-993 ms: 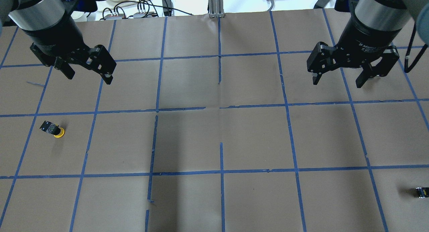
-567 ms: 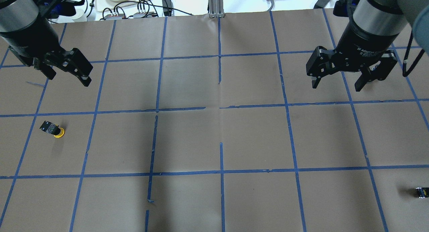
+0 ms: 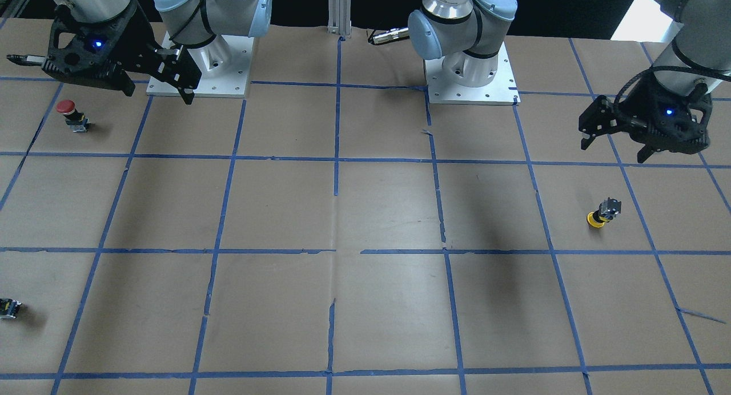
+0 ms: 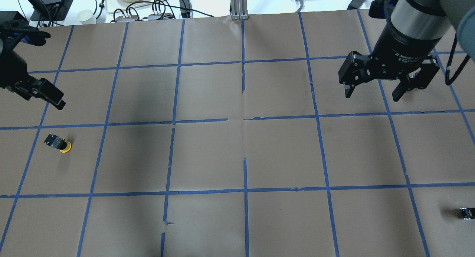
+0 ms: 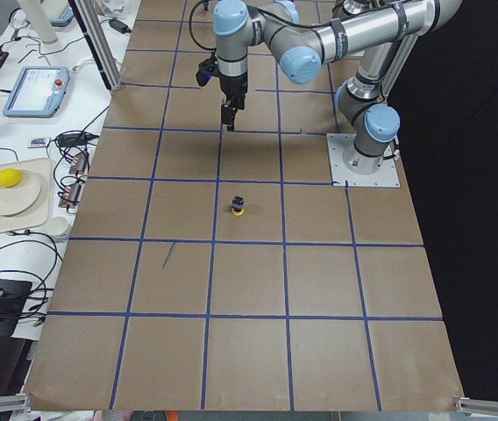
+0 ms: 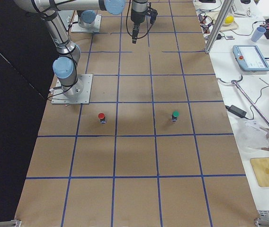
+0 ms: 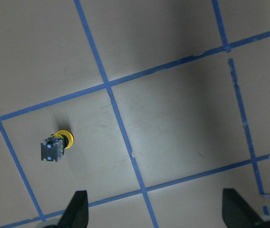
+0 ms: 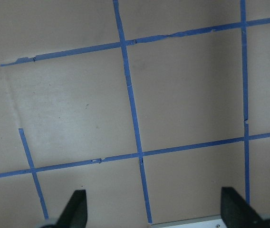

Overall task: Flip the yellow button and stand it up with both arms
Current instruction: 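Lower the left gripper and close it on the yellow button's body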

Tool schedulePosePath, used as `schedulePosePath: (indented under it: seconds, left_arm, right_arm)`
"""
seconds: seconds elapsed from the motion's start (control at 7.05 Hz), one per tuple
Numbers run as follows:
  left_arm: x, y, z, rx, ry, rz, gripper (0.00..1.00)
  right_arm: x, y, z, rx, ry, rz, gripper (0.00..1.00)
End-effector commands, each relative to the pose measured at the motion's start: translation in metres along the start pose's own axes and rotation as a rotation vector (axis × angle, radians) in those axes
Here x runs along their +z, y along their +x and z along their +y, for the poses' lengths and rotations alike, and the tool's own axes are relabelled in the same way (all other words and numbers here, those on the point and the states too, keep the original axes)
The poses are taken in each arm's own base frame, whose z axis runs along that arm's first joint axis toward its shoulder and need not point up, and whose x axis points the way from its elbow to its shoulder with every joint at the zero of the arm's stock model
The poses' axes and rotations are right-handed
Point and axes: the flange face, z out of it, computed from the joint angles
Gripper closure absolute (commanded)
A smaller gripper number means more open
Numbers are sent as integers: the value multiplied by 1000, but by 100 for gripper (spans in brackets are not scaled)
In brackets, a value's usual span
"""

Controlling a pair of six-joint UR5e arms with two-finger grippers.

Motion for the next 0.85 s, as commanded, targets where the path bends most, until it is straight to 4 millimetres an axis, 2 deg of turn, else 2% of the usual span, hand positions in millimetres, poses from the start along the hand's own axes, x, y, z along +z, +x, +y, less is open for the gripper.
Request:
schedulePosePath:
  seconds: [0.0,0.14,0.28,0.43,0.71]
  left_arm:
    - [65,-57,33,26,48,15,0]
    - [108,-86,43,11,56,44,0]
    - [136,-103,44,25,64,56,0]
    - [156,-108,41,51,55,69,0]
    - [175,-101,46,51,47,82,0]
  right_arm:
    - [0,0,0,-1,-1,1,0]
    - [0,0,0,-1,-1,2,0]
    - [1,0,0,-1,-2,3,0]
    - [1,0,0,-1,-2,3,0]
    - [1,0,0,-1,-4,3,0]
